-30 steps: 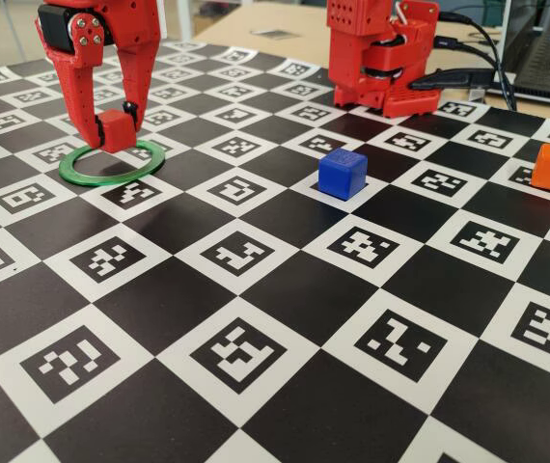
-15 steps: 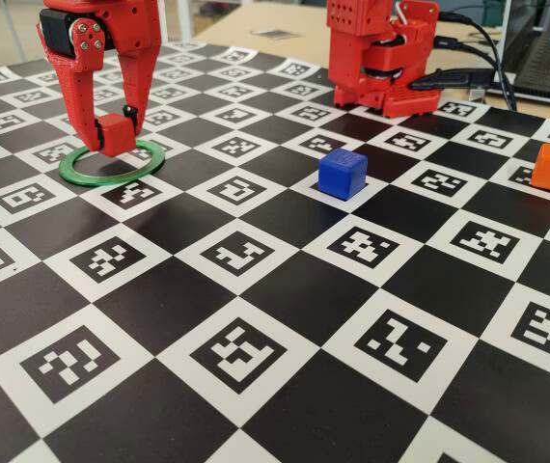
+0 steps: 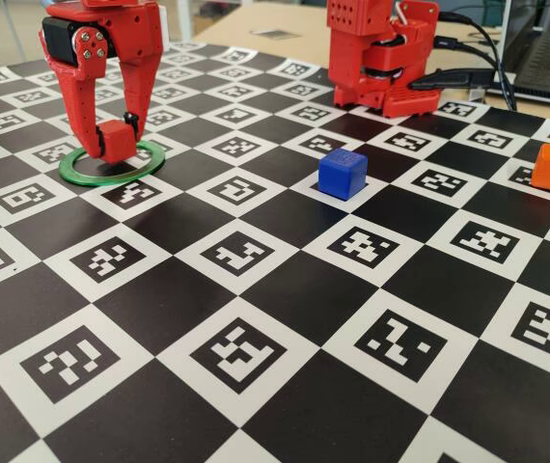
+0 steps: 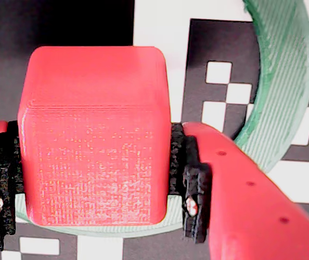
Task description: Grab the red cube then put it in the green circle then put the blue cube on top and finally the orange cube on top
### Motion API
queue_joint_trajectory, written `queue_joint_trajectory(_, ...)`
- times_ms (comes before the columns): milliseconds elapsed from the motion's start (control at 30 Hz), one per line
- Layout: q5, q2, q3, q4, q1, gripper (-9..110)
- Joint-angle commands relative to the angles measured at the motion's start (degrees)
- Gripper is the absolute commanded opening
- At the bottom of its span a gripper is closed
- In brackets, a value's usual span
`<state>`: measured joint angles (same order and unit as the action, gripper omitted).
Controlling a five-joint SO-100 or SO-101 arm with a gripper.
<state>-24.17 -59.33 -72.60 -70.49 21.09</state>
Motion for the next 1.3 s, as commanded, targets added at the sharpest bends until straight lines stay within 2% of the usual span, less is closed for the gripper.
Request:
queue_joint_trajectory(0,0.00,-6.86,1.32,0.62,-0.26,7)
queue_joint_trajectory(1267,-1.93,-2.55,0.79,2.11,0.88,7)
